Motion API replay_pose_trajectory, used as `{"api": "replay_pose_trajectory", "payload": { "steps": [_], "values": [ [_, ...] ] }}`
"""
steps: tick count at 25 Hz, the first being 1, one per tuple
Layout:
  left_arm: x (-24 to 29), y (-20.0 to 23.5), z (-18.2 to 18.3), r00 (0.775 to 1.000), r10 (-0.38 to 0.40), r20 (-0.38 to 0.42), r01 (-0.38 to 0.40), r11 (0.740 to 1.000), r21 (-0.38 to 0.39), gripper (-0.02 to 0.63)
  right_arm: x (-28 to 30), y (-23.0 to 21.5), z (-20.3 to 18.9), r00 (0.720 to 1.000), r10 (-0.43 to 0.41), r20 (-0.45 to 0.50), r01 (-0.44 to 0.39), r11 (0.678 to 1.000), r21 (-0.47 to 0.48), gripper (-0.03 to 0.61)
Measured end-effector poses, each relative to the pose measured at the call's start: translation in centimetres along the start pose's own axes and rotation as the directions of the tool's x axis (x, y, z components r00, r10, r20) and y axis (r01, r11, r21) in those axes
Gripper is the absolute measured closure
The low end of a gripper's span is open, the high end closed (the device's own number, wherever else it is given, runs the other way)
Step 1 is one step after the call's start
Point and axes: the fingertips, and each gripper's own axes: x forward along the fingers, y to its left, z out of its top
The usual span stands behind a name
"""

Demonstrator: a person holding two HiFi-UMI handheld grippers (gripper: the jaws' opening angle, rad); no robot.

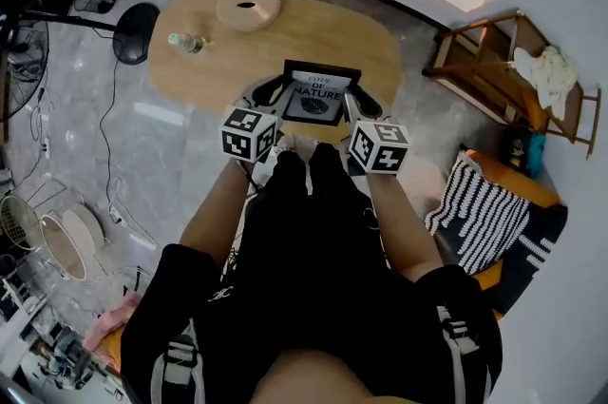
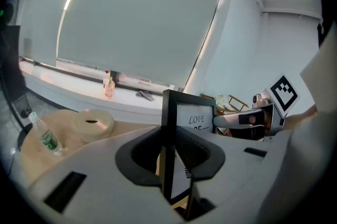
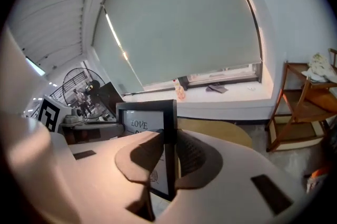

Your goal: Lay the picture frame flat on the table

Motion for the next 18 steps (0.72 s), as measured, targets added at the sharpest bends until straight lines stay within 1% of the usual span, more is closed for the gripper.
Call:
{"api": "replay_pose_trajectory", "payload": {
  "steps": [3,5,7,9,12,14,18],
  "values": [
    [6.1,0.8,-4.1,0.996,-0.004,-0.089,0.002,1.0,-0.023,0.518,4.0,-5.4,-3.7,0.998,0.002,-0.067,0.002,0.998,0.064,0.489],
    [10.3,1.6,-7.4,0.99,-0.012,-0.141,0.003,0.998,-0.062,0.518,6.7,-8.9,-6.6,0.994,-0.001,-0.109,0.012,0.995,0.101,0.489],
    [13.6,2.3,-10.4,0.982,-0.028,-0.187,0.01,0.996,-0.093,0.517,8.9,-11.6,-9.3,0.989,-0.017,-0.148,0.035,0.992,0.123,0.489],
    [16.1,2.5,-13.0,0.972,-0.047,-0.229,0.025,0.995,-0.098,0.517,10.3,-13.9,-11.7,0.982,-0.036,-0.185,0.063,0.988,0.143,0.489],
    [20.7,2.0,-16.6,0.957,-0.076,-0.279,0.051,0.994,-0.095,0.518,12.3,-18.5,-15.0,0.971,-0.052,-0.234,0.098,0.977,0.19,0.489],
    [24.2,1.6,-19.2,0.946,-0.095,-0.31,0.063,0.992,-0.111,0.518,13.7,-21.8,-17.2,0.961,-0.06,-0.271,0.119,0.971,0.209,0.489],
    [28.8,2.9,-23.6,0.923,-0.125,-0.364,0.082,0.988,-0.132,0.518,17.2,-25.6,-20.9,0.94,-0.068,-0.334,0.147,0.965,0.218,0.489]
  ]
}}
